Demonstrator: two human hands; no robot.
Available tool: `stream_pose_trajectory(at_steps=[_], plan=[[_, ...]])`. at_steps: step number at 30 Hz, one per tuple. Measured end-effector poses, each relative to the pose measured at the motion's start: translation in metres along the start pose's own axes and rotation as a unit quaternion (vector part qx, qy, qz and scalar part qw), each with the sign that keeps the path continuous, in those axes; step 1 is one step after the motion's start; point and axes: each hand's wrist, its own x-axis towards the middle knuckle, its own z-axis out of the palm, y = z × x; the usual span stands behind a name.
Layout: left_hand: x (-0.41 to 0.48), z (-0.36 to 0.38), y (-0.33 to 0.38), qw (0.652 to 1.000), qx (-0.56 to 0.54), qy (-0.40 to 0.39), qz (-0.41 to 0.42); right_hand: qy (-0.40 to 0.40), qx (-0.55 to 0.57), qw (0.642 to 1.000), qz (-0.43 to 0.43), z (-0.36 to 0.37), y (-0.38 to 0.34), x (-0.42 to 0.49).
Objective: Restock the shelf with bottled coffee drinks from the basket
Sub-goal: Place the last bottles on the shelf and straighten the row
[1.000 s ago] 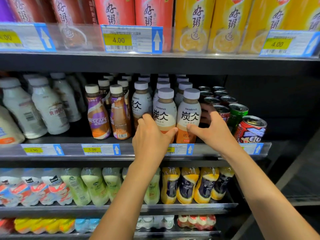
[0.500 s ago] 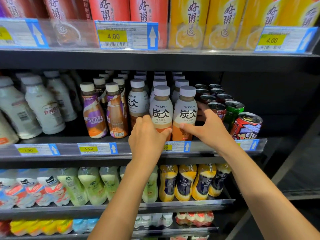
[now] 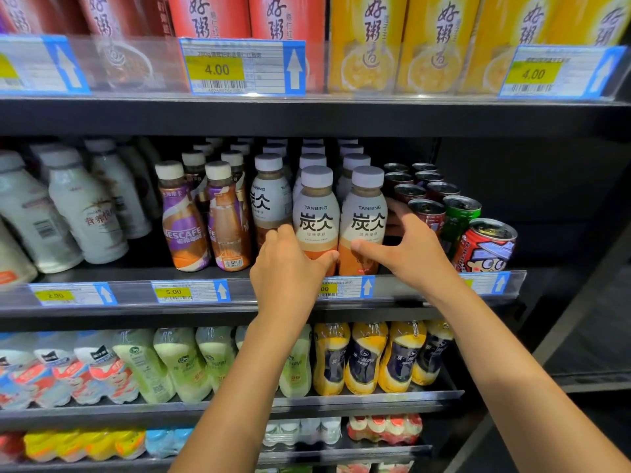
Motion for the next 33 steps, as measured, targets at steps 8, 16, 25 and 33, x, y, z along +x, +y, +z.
stream_pose_trajectory(at_steps=[8, 16, 25, 33], plan=[[0.0, 0.001, 0.0, 1.0, 0.003, 0.005, 0.002, 0.0, 0.003, 1.0, 0.004, 0.0, -0.002, -0.001], [-0.002, 0.0, 0.0, 1.0, 0.001, 0.012, 0.005, -0.005, 0.003, 1.0, 0.014, 0.001, -0.002, -0.002], [0.002, -0.013, -0.008, 0.996, -0.081, -0.009, 0.034, 0.049, -0.014, 0.998, 0.029, 0.005, -0.018, -0.013], [0.032, -0.093, -0.078, 0.969, -0.171, 0.16, 0.08, 0.238, 0.009, 0.945, -0.224, 0.055, -0.126, -0.041]])
